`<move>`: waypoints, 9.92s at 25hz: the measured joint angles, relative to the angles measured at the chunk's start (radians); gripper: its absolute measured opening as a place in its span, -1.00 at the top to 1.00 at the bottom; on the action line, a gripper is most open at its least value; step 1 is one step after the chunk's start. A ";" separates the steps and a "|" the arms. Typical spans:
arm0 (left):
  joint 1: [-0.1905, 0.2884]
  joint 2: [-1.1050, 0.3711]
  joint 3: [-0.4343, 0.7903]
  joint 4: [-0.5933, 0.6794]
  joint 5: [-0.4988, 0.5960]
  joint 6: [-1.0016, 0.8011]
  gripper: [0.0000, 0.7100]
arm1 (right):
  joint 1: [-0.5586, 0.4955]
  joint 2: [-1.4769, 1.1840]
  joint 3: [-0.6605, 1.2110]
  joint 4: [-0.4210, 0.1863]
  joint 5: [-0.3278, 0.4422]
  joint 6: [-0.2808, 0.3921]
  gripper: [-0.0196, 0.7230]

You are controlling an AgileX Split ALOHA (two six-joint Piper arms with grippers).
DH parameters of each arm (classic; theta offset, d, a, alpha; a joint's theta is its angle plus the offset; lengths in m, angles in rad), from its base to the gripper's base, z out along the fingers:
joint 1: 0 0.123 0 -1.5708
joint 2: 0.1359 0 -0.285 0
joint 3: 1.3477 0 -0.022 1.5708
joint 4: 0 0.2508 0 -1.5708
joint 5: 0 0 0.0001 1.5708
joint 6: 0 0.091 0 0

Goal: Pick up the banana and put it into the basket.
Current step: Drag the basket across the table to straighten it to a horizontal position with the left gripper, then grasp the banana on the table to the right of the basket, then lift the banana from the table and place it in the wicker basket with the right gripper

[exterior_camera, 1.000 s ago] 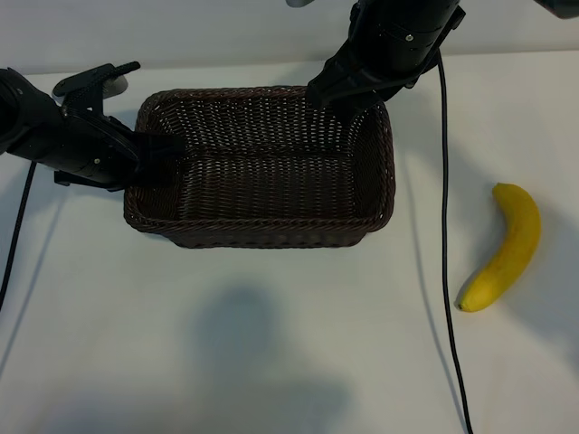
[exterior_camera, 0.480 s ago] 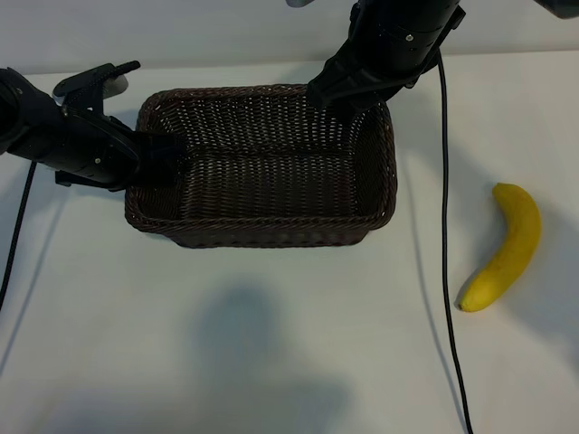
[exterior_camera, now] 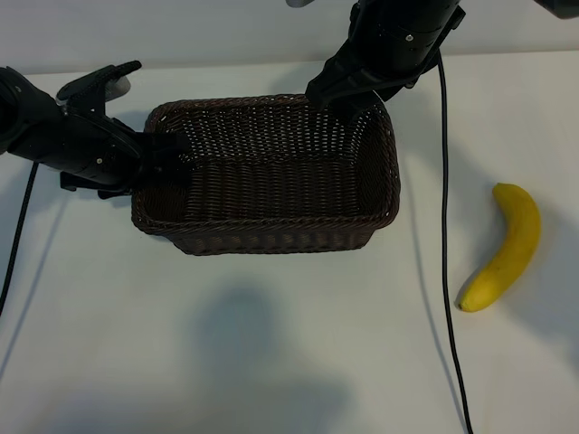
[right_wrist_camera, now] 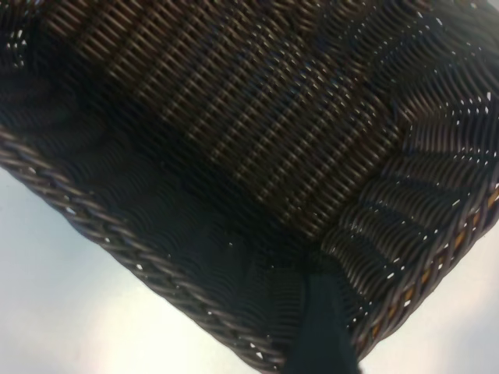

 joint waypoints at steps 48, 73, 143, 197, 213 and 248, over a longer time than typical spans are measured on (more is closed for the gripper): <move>0.000 -0.455 -0.001 0.449 0.223 -0.371 -0.66 | 0.000 0.000 0.000 0.001 0.000 0.004 -0.43; 0.000 -0.505 -0.001 0.472 0.260 -0.356 -0.66 | 0.000 0.000 0.000 0.010 0.000 0.006 -0.43; 0.000 -0.435 -0.001 0.163 0.233 -0.082 -0.66 | -0.275 -0.170 0.664 -0.303 -0.314 0.397 -0.55; 0.000 -0.435 -0.001 0.164 0.240 -0.071 -0.66 | -0.275 -0.111 0.974 -0.332 -0.676 0.655 -0.52; 0.000 -0.435 -0.001 0.164 0.240 -0.053 -0.65 | -0.275 -0.109 0.973 -0.332 -0.674 0.607 -0.16; 0.000 -0.435 -0.001 0.164 0.221 -0.048 -0.65 | -0.145 -0.261 0.720 -0.231 -0.508 0.353 -0.16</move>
